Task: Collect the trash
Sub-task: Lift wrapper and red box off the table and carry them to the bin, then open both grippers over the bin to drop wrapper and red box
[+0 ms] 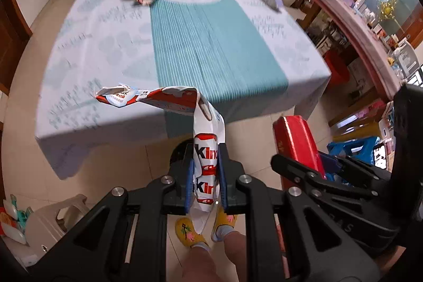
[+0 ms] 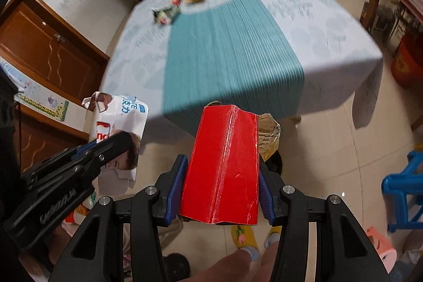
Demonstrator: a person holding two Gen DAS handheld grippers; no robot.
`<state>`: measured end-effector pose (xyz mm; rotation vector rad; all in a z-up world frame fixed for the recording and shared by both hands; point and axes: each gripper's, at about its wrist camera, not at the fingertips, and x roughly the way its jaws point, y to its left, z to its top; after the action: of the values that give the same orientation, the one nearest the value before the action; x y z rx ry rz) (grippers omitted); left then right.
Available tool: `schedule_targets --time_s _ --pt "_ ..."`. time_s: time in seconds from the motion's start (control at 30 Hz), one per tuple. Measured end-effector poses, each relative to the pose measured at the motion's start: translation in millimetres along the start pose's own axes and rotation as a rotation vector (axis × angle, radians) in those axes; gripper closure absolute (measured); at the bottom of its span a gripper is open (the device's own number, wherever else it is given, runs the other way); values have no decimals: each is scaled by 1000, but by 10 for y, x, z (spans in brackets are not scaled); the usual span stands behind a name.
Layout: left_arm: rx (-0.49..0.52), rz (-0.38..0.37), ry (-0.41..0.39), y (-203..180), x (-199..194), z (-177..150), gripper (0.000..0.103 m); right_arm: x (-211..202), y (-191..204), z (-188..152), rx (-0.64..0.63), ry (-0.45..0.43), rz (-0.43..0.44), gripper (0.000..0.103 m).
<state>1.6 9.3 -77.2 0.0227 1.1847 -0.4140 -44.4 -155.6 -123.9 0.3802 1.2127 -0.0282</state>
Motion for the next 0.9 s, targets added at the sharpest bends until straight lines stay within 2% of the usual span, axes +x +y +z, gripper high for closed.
schedule_targets --time_s 0.23,0.37,0.63,0.83,0.9 --pt "-52 32 84 6 1023 -346 90 904 -468 -245 16 92 -20 54" --pt "-60 63 110 88 1712 -565 90 1556 -742 -377 12 146 -20 54" --pt "-112 75 167 299 2940 -894 89 2910 -1095 -563 -34 218 -21 54" --pt "-144 75 188 423 3563 -1012 88 3689 -1198 -631 -47 254 -4 52" --pt "-160 77 192 474 3676 -1016 85 3864 -1252 -637 -23 264 15 47"
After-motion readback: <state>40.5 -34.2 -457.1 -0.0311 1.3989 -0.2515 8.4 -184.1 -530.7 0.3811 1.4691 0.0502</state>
